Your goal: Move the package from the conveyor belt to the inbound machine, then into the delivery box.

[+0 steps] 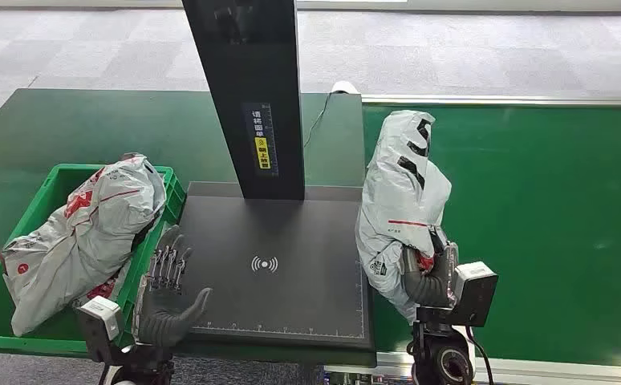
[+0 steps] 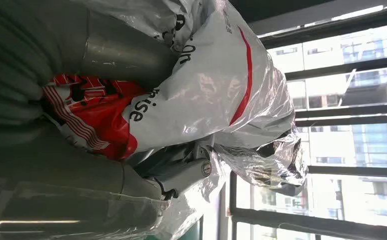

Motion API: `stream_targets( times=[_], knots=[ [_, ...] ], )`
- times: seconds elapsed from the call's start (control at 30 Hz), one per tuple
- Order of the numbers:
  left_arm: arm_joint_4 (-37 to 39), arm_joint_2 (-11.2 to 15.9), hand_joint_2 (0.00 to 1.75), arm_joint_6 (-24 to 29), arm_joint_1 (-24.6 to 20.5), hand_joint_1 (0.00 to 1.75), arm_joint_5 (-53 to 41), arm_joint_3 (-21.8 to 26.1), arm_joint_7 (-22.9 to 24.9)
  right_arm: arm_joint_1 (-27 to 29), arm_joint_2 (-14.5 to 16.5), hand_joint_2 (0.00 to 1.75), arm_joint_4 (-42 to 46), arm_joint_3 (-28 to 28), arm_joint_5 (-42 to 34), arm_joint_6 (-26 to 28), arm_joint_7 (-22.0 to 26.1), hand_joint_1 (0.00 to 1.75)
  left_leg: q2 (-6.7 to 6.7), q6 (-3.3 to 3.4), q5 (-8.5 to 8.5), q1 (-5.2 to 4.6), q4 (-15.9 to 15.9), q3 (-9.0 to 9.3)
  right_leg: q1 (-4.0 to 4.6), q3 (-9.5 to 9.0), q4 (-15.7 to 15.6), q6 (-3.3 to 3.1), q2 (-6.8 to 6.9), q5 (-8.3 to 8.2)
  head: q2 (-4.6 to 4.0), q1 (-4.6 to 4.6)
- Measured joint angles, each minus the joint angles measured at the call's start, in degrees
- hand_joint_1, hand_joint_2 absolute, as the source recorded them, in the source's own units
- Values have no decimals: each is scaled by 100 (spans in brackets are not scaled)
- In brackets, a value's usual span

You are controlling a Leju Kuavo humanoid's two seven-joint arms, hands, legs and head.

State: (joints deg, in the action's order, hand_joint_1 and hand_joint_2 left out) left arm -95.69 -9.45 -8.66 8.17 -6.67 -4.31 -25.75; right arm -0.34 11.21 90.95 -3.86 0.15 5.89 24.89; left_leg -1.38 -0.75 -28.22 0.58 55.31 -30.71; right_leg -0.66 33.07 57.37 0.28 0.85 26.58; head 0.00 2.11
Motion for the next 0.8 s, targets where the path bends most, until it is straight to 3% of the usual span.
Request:
stream_targets(
  times=[0.4, 0.53, 0.67, 0.8],
  knots=[
    [41, -1, 175, 47, -76, 0, 55, -2, -50, -4, -10, 175, 178, -363, 161, -199, 0, 175, 1, 0, 0, 1, 0, 0, 1, -1, 0, 0, 0, 0, 0, -1],
    [42, -1, 175, 204, -103, 0, 80, -1, -129, -37, -28, 175, 176, -496, 339, -571, -67, 175, 1, 0, 0, 0, 0, -3, 1, 0, 0, 0, 0, 0, 0, -1],
    [45, -2, 175, 850, -253, 0, -107, -24, -295, -318, -48, 175, -37, -1066, 843, -1214, -468, 175, 1, -2, 2, 5, -1, -2, 6, -1, 0, 0, 1, 0, 0, 0],
    [46, -7, 175, 1222, -386, 0, -131, -74, -324, -663, -50, 175, -576, -1798, 1441, -1395, -773, 175, 3, -4, 5, 10, -1, 2, 11, -3, 1, -1, 1, 0, 0, 0]
  ],
)
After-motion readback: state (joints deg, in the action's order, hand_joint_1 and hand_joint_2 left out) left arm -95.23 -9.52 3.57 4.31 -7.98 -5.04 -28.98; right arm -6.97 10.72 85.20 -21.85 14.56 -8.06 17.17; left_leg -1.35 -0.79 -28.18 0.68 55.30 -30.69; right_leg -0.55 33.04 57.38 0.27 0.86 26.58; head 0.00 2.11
